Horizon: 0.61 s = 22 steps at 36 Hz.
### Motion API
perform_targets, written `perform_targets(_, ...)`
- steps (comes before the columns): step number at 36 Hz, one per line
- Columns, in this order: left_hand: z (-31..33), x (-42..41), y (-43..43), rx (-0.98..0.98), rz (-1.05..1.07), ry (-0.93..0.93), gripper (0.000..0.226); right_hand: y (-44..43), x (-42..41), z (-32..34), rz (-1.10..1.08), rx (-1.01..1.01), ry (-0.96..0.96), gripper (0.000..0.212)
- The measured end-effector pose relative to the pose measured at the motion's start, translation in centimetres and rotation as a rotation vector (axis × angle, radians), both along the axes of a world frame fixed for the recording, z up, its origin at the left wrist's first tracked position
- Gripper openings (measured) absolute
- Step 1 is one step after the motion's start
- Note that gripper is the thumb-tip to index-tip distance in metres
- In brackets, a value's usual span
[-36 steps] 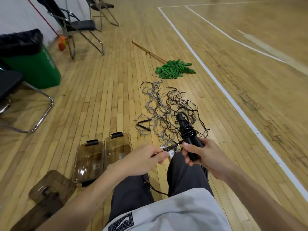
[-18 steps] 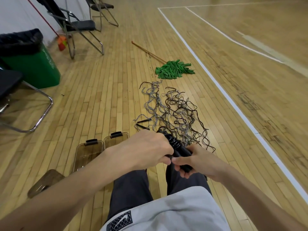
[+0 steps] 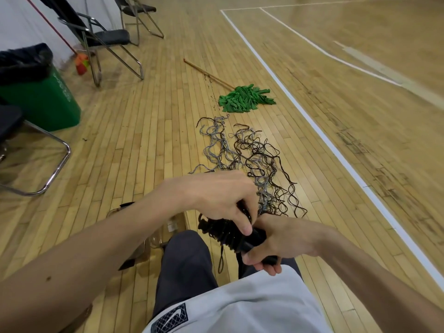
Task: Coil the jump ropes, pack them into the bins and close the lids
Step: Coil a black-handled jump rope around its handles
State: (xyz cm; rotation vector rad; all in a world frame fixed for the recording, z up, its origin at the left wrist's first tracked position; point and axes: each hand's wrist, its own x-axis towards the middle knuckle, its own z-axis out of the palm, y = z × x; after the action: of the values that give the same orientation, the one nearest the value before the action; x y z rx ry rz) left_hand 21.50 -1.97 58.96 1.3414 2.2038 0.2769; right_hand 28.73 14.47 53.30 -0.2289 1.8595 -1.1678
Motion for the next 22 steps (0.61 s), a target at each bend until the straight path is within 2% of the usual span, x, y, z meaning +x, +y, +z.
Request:
perform_targets(10,-1.9,-0.9,-0.2,-0.027,0.086,-0.256,0.018,-0.4,0.9,-0.1,0.087,0.090,0.048,0.015)
perform_targets(15,-3.3,-1.1,-0.1,-0.075,0.151,-0.258,0.032,-0.4,1.1,0.1,0.172,0.180,0.093,0.018)
perform_targets(19,-4.0,-1.0,-0.6,-0.025,0.178,-0.421,0.032,-0.1,1.2,0.3,0.184,0.119,0.108,0.018)
perform_targets(22,-4.5,-1.2,-1.4,0.096,0.196,-0.576,0.035,0.2,1.3,0.6,0.136,-0.024,0.094,0.014)
